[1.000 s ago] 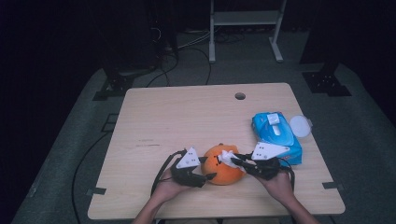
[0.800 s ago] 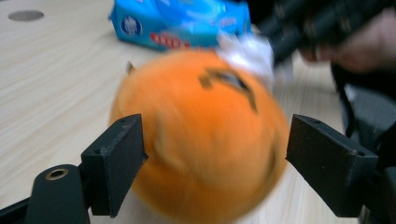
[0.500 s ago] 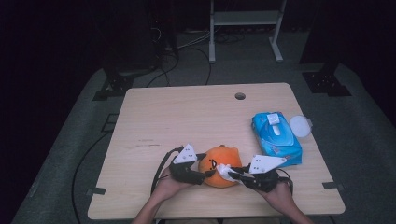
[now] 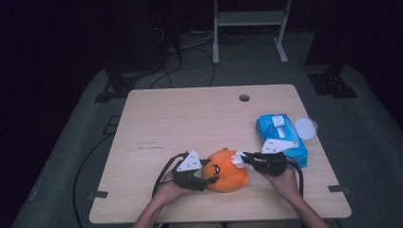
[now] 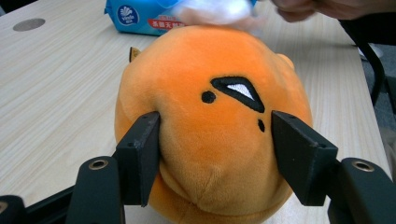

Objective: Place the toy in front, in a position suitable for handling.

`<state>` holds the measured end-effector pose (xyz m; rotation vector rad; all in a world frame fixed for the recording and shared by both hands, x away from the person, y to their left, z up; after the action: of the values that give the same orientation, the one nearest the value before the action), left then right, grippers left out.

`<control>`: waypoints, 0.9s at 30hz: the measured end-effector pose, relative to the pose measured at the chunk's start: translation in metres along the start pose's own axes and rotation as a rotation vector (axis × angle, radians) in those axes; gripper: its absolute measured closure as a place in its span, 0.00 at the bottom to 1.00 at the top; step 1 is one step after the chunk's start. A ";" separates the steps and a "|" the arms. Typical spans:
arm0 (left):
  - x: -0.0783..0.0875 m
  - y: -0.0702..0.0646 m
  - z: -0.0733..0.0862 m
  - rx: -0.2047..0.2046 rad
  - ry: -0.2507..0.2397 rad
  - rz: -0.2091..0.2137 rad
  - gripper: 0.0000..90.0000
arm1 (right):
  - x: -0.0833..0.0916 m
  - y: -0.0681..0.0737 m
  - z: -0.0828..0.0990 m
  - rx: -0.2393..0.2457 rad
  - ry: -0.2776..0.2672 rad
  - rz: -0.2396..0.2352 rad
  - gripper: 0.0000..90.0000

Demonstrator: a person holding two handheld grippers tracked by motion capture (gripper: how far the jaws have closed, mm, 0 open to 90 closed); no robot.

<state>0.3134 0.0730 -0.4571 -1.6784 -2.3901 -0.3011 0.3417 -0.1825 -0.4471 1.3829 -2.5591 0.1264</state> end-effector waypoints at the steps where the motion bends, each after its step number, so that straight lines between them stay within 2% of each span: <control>1: 0.000 -0.001 0.000 -0.012 0.003 0.005 0.41 | -0.003 -0.003 -0.003 -0.006 -0.012 0.010 0.90; 3: 0.001 -0.002 0.000 -0.020 0.004 0.005 0.41 | -0.008 -0.008 -0.008 -0.012 -0.016 0.018 0.90; 7: 0.002 0.002 0.000 0.012 -0.003 -0.002 0.38 | -0.008 -0.007 -0.005 -0.012 0.001 0.008 0.90; 10: 0.002 0.005 0.000 0.036 -0.012 -0.017 0.35 | 0.002 -0.002 0.001 -0.012 0.017 -0.001 0.90; 15: 0.001 0.009 0.000 0.078 -0.026 -0.028 0.34 | 0.023 0.012 0.017 -0.007 0.084 -0.022 0.90; 19: -0.002 0.009 -0.002 0.078 -0.040 -0.037 0.34 | 0.034 0.024 0.021 0.014 0.110 -0.032 0.90; 21: -0.003 0.008 -0.003 0.066 -0.041 -0.035 0.34 | 0.037 0.028 0.019 0.021 0.112 -0.028 0.89; 27: -0.006 0.003 -0.007 0.020 -0.021 -0.029 0.35 | 0.030 0.044 0.005 0.092 0.100 -0.031 0.85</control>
<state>0.3184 0.0661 -0.4517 -1.6480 -2.4266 -0.2649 0.2887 -0.1837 -0.4431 1.4103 -2.4769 0.3044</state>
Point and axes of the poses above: each handheld gripper's, and its own axes: x roughly backward along the jaws, z roughly out of its underside, y roughly to its left, the point moved 3 cm from there along -x, roughly forward along the jaws, and after that the axes turned 14 degrees about -y, right-handed, at the moved point
